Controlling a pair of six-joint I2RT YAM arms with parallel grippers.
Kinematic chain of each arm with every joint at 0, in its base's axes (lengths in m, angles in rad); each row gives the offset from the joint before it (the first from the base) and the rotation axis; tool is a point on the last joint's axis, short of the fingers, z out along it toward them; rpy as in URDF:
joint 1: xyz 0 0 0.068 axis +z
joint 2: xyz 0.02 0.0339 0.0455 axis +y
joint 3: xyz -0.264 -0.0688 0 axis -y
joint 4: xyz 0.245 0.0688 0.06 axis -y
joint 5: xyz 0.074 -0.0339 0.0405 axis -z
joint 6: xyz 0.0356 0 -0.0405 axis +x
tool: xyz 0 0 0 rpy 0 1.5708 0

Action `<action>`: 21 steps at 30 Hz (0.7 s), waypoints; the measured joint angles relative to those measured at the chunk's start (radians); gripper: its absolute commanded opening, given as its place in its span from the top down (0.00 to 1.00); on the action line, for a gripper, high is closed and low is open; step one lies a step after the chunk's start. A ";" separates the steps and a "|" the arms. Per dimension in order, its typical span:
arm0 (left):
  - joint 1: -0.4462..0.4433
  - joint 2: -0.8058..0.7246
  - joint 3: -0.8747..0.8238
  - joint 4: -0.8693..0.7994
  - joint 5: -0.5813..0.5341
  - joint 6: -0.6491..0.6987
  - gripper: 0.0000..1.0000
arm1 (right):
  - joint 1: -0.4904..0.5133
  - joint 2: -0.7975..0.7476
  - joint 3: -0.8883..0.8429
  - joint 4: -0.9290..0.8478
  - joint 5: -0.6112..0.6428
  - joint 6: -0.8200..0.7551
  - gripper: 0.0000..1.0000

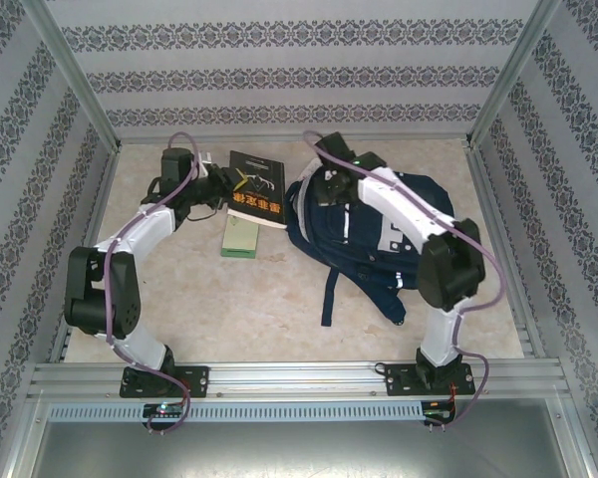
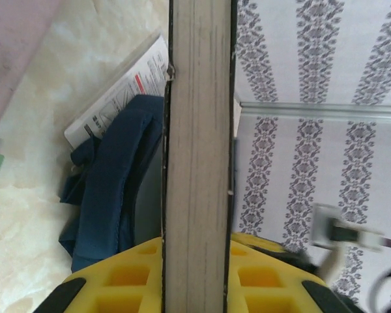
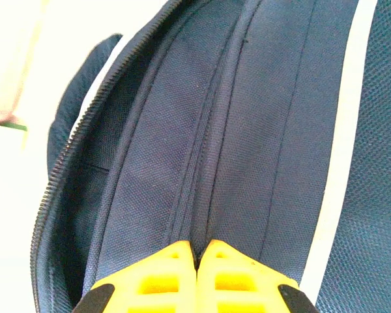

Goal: Pack the student bag

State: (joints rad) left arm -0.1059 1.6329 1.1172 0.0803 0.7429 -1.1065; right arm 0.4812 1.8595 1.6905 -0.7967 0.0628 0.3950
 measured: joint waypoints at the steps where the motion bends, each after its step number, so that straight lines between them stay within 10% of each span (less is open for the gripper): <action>1: -0.018 0.002 0.000 0.008 -0.013 0.000 1.00 | -0.019 -0.035 -0.004 0.000 -0.023 -0.003 1.00; 21: -0.403 0.362 0.182 0.262 -0.218 -0.119 1.00 | -0.224 -0.221 -0.091 0.098 -0.473 0.068 1.00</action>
State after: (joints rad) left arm -0.5087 1.9953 1.2995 0.3428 0.5247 -1.2251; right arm 0.2573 1.6382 1.5993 -0.6983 -0.4103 0.4625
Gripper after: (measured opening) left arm 0.182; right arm 0.066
